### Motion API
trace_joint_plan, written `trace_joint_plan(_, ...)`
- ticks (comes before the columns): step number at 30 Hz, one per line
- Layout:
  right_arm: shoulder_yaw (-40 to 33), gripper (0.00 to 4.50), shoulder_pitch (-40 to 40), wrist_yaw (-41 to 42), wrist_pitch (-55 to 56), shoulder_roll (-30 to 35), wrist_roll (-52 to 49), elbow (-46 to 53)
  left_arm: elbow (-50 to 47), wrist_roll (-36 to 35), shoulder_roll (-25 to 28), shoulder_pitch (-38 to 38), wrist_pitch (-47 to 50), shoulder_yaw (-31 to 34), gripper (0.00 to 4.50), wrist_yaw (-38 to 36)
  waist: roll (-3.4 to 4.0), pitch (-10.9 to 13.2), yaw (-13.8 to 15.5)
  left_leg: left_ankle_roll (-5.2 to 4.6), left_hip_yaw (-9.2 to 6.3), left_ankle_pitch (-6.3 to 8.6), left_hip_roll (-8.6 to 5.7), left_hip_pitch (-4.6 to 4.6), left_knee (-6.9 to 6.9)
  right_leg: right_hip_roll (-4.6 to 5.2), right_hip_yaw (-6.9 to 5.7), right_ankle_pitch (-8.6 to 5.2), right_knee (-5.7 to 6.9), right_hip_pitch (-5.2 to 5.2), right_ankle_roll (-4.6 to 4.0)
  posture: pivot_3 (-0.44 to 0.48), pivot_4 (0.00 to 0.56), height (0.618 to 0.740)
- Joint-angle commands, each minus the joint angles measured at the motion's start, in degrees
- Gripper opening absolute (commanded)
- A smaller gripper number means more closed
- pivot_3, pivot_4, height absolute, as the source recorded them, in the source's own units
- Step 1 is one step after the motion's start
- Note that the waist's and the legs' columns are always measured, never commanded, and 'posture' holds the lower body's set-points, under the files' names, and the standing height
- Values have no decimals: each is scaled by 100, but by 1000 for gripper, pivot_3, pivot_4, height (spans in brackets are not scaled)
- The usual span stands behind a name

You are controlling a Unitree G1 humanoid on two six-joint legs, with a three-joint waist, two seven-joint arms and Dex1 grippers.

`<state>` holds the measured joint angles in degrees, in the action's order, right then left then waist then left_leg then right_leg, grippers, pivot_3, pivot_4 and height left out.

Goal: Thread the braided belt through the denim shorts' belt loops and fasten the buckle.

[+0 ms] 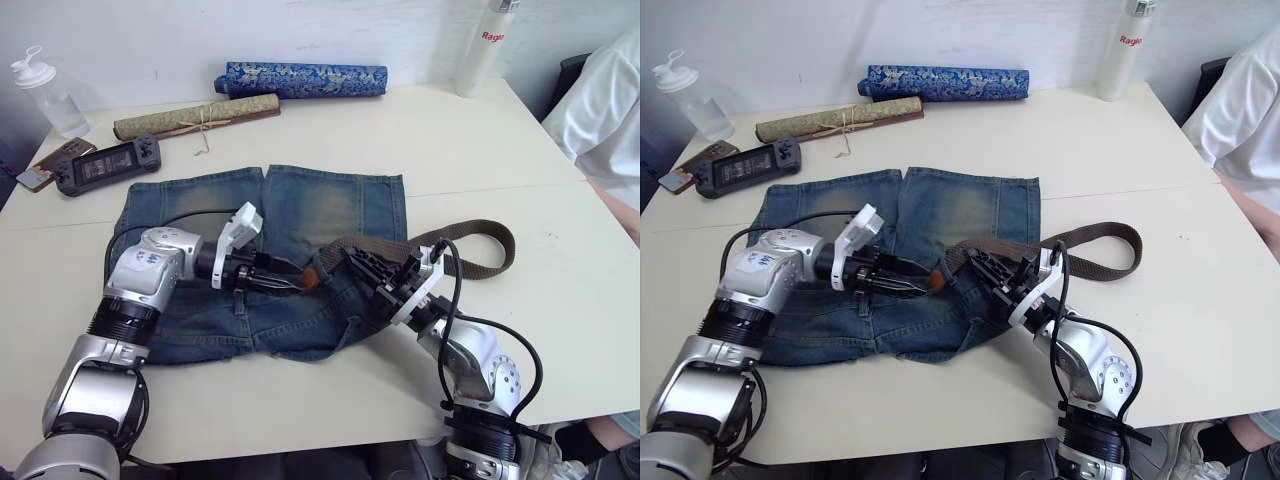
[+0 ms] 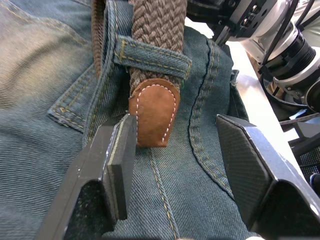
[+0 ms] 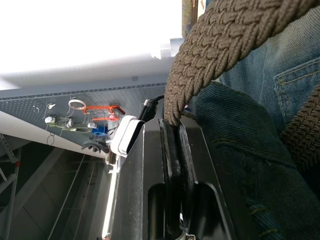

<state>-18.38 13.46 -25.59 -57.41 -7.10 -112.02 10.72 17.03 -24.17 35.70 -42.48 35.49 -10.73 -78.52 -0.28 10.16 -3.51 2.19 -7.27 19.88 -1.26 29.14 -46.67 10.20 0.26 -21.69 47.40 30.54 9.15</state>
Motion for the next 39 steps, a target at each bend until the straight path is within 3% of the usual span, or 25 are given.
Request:
trace_joint_plan(1, 231, 0, -273, 127, -45, -210, -98, 165, 23, 46, -41, -117, -23, -31, 2785, -149, 0, 0, 3, 0, 0, 0, 0, 0, 0, 0, 0, 0, 0, 0, 0, 0, 150, 645)
trace_joint_plan(10, 221, 0, -288, 180, -67, -153, -98, 229, 722, 542, -250, -244, -478, -55, 2785, 184, -1, 0, 14, 0, 0, 0, -1, 0, 0, 0, 0, 0, 0, 0, 0, 0, 150, 645)
trace_joint_plan(15, 256, 0, -300, 275, -139, -70, -98, 214, 1022, 590, -231, -286, -600, -49, 2785, -62, -1, -1, 13, 0, 0, 0, -2, 0, -1, 0, 0, 0, 1, 0, 1, 0, 150, 645)
trace_joint_plan(20, 265, 0, -312, 321, -182, 0, -98, 185, 577, 218, -121, -208, -154, -60, 2785, -739, -1, 0, 7, 0, 0, 0, -1, 0, 0, 0, 0, 0, 0, 0, 1, 0, 150, 645)
trace_joint_plan(31, 340, 0, -358, 335, -103, 109, -98, 200, 482, 109, -339, -231, 305, 56, 2785, -621, -4, -2, 13, 1, 1, 0, -1, 1, -1, 1, 0, 1, -2, -1, 1, 0, 150, 645)
trace_joint_plan(34, 359, 0, -372, 333, -71, 130, -98, 224, 483, 94, -332, -215, 338, 69, 1969, -610, -4, -2, 9, 1, -1, 0, 0, -3, 2, 0, 0, 0, 0, -1, 1, 0, 150, 645)
trace_joint_plan(38, 349, 0, -351, 306, -23, 135, -98, 217, 412, 111, -260, -176, 336, 24, 261, -711, -4, -2, 15, 1, 0, -1, 0, -2, 2, 0, 0, 0, -1, -1, 1, 0, 150, 645)
trace_joint_plan(39, 343, 0, -339, 308, -17, 141, -98, 204, 397, 155, -241, -157, 286, -10, 88, -719, -4, -2, 15, 1, 0, -1, 0, -2, 2, 0, 0, 0, -1, -1, 1, 0, 150, 645)
